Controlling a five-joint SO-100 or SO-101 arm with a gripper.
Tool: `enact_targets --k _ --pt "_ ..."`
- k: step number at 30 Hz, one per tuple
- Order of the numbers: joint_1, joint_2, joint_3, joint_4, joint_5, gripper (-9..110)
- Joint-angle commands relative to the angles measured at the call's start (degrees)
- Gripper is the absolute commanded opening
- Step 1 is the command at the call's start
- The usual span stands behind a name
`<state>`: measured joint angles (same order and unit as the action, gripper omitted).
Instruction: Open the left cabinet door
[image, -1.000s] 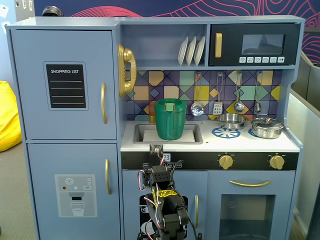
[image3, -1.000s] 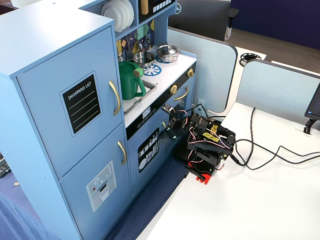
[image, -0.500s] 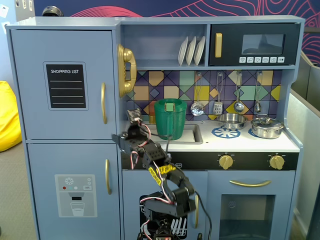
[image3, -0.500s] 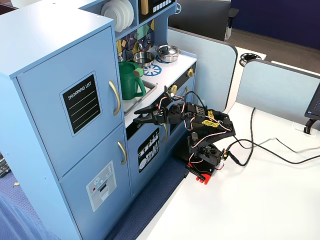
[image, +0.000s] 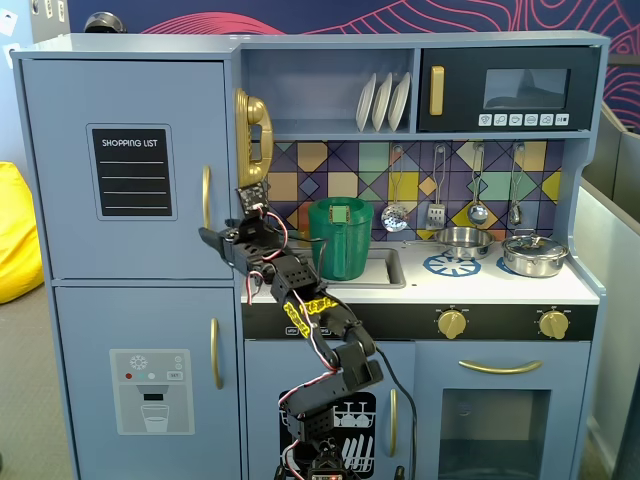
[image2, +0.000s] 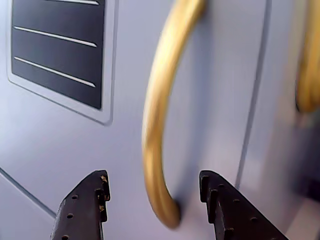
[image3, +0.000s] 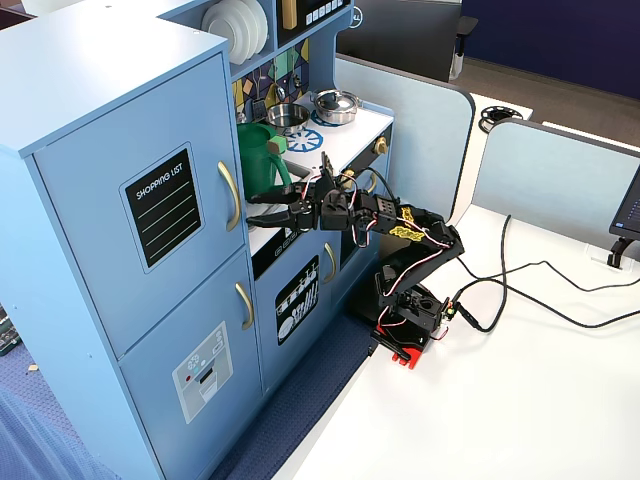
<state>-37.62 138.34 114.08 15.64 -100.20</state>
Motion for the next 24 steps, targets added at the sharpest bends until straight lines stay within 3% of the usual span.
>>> enact_targets --k 1,12,24 --pt "-1.23 -3.25 -6.59 -2.81 -1.76 15" --pt "-5.89 -11.60 -9.58 -10.46 -5.63 14" --pt "-24.87 -5.54 2.02 -16.61 -24.43 10"
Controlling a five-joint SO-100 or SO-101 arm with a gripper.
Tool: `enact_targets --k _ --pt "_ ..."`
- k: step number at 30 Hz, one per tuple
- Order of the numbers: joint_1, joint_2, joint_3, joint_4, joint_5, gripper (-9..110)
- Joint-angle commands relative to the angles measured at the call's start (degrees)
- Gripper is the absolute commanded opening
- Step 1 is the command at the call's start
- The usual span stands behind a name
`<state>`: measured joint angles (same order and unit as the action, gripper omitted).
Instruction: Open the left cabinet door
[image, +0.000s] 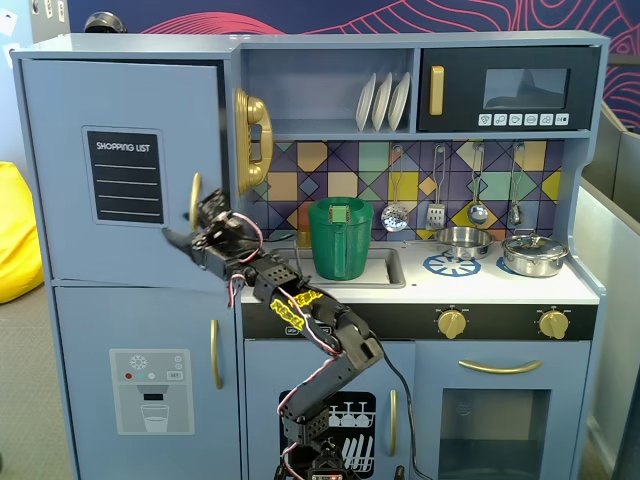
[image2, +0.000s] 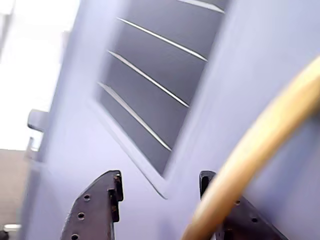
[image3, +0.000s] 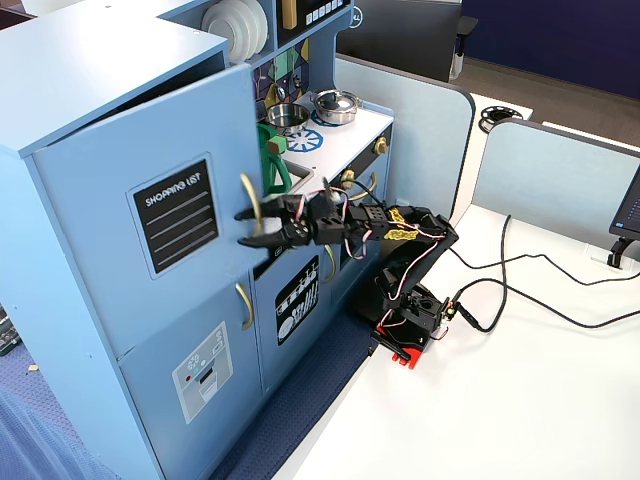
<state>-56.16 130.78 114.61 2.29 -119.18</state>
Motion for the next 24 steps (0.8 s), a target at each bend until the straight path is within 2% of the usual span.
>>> enact_targets --k 1,9,17,24 --pt "-7.47 2.72 2.55 -3.87 -7.65 10" --pt "-8.61 10.99 8.35 -5.45 -13.80 8" --pt "0.18 27.69 17.31 -2.90 -12.74 7" --pt "11.25 40.25 19.16 4.57 -9.76 7"
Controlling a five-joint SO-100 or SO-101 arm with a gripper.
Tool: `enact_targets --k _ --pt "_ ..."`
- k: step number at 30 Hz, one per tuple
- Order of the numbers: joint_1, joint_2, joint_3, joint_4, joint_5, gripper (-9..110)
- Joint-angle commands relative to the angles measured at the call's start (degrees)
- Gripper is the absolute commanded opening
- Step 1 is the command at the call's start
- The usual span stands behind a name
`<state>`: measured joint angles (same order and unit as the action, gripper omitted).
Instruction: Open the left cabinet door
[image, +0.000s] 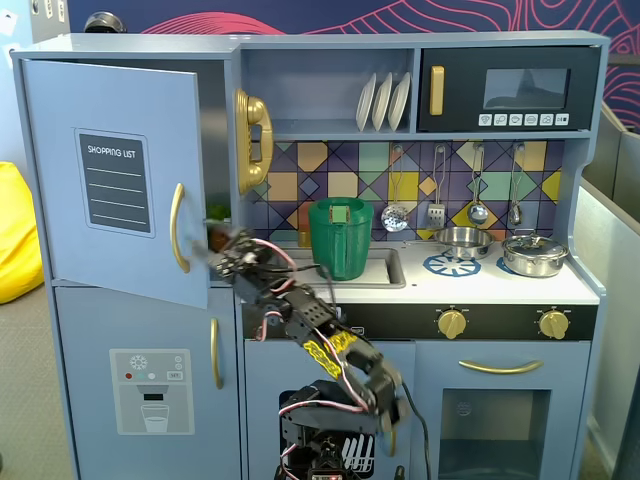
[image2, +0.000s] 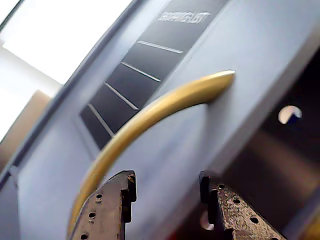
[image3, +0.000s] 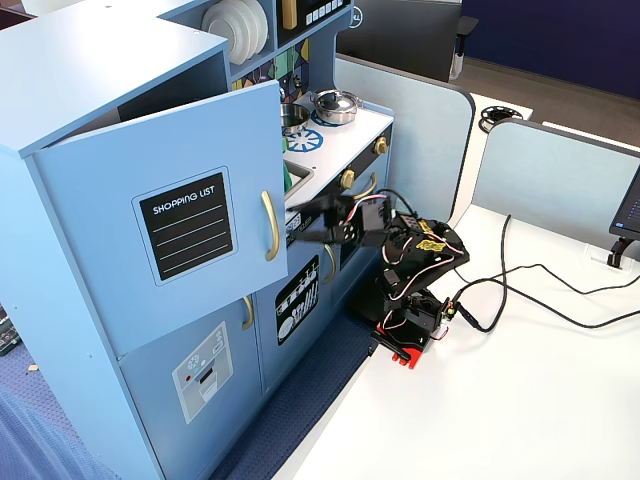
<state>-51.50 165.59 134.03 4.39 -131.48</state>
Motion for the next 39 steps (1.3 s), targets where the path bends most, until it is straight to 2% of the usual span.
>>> enact_targets --k 1,9,14,32,39 --pt "8.70 6.50 -0.44 3.52 3.52 7" --pt "23.73 4.39 -3.52 11.25 10.99 5" --pt "24.08 -2.99 -2.90 7.21 12.83 4" --pt "-9.32 -15.29 0.18 -10.72 0.26 2" --pt "-17.14 -20.57 -2.37 -16.79 -1.93 1"
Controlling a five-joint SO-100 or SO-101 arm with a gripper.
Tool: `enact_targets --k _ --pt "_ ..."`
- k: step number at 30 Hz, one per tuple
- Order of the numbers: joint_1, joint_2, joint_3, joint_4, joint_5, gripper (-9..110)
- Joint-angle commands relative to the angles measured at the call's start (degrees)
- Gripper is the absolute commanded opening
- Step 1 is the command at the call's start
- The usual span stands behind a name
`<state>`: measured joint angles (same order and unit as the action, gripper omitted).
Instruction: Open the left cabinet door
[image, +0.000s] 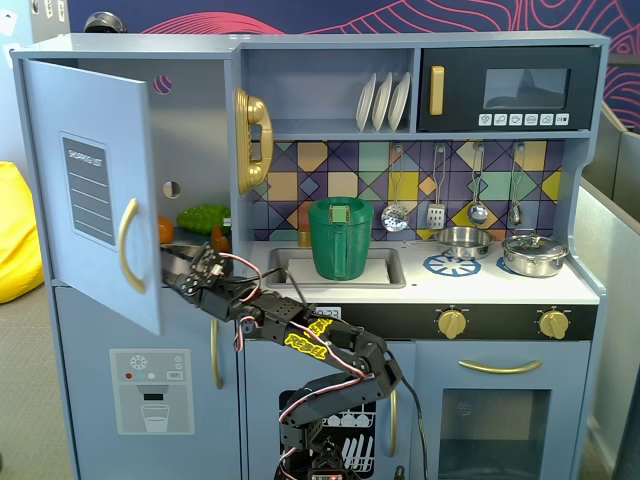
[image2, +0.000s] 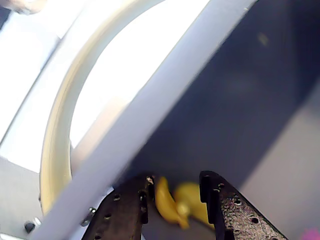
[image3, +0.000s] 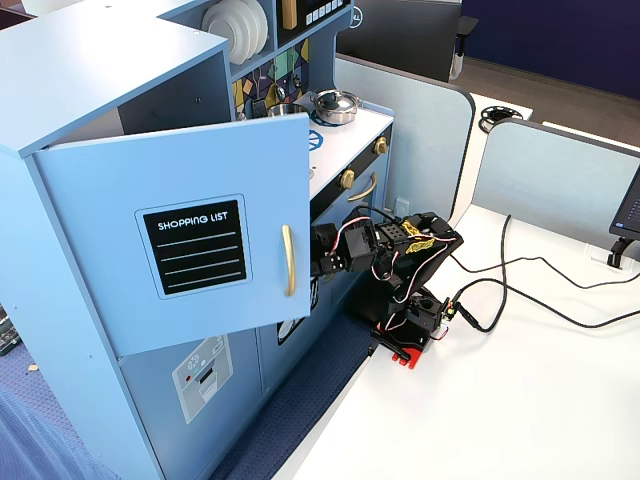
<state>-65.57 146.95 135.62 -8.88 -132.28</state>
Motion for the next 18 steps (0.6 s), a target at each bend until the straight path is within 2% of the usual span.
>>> enact_targets --k 1,5,7,9,14,18 --pt "-3.25 -2.20 -4.13 -4.04 -1.32 1" --pt "2.55 0.44 -1.76 -4.75 1.14 0" --pt "12.04 2.20 2.11 -7.03 6.06 0" --pt "24.08 5.36 4.92 -4.31 14.50 2" --pt "51.86 14.94 7.82 25.58 31.46 4" --pt "65.92 17.23 9.05 49.66 35.86 1"
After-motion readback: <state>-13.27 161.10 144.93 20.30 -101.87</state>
